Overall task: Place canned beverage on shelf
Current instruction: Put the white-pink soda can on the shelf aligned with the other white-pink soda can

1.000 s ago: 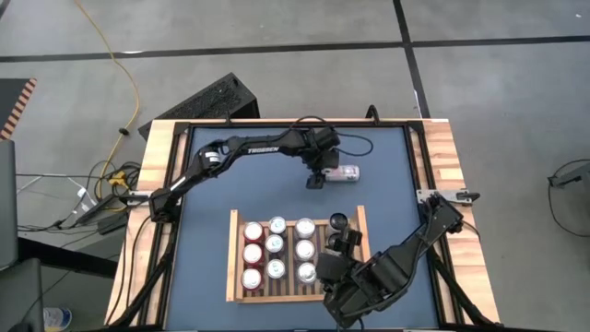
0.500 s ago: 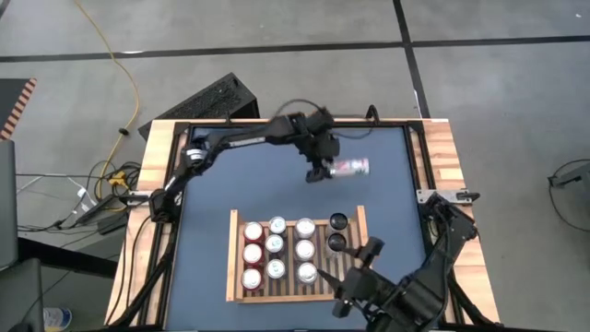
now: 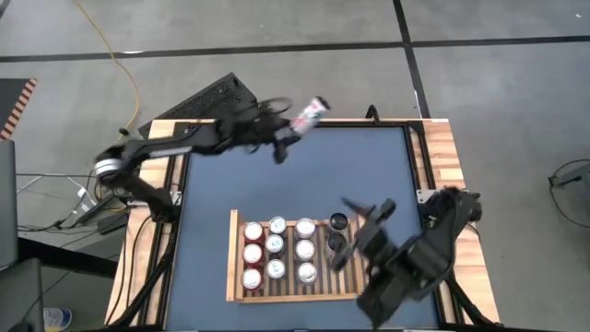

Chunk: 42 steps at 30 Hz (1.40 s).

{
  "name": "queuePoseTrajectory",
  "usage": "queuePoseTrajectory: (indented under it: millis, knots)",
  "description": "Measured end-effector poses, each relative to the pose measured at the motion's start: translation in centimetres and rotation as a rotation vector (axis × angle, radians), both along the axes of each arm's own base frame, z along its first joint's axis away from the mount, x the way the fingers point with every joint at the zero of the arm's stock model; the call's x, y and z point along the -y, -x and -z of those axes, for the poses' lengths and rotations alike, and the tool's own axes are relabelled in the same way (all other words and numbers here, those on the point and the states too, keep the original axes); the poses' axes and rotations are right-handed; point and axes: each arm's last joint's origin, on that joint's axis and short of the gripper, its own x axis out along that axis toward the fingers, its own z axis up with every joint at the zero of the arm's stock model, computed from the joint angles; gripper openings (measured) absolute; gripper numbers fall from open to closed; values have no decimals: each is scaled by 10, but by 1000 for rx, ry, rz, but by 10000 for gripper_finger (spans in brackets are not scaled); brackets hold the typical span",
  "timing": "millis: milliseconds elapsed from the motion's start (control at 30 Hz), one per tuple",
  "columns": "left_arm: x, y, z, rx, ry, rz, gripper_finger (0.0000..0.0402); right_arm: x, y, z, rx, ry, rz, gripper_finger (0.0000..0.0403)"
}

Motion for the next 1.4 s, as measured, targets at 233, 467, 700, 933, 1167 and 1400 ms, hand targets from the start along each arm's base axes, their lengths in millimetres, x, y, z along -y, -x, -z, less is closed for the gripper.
queuePoseTrajectory:
  millis: [233,467,700,933,1167,1400]
  knots:
    - [49,64,19,248,-150,-167,236,79,5,-47,-12,-163,77,290]
    - [85,66,36,222,-257,-329,245,153,-20,-71,-106,-342,-96,291]
    - [107,47,48,190,-379,-367,247,217,-34,-68,-176,-401,-112,291]
    - [120,35,59,159,-433,-357,248,248,-34,-64,-269,-470,-247,291]
    - [122,28,68,142,-456,-380,249,260,-30,-60,-370,-423,-254,291]
    - [124,28,68,135,-469,-380,249,259,-36,-52,-432,-413,-280,291]
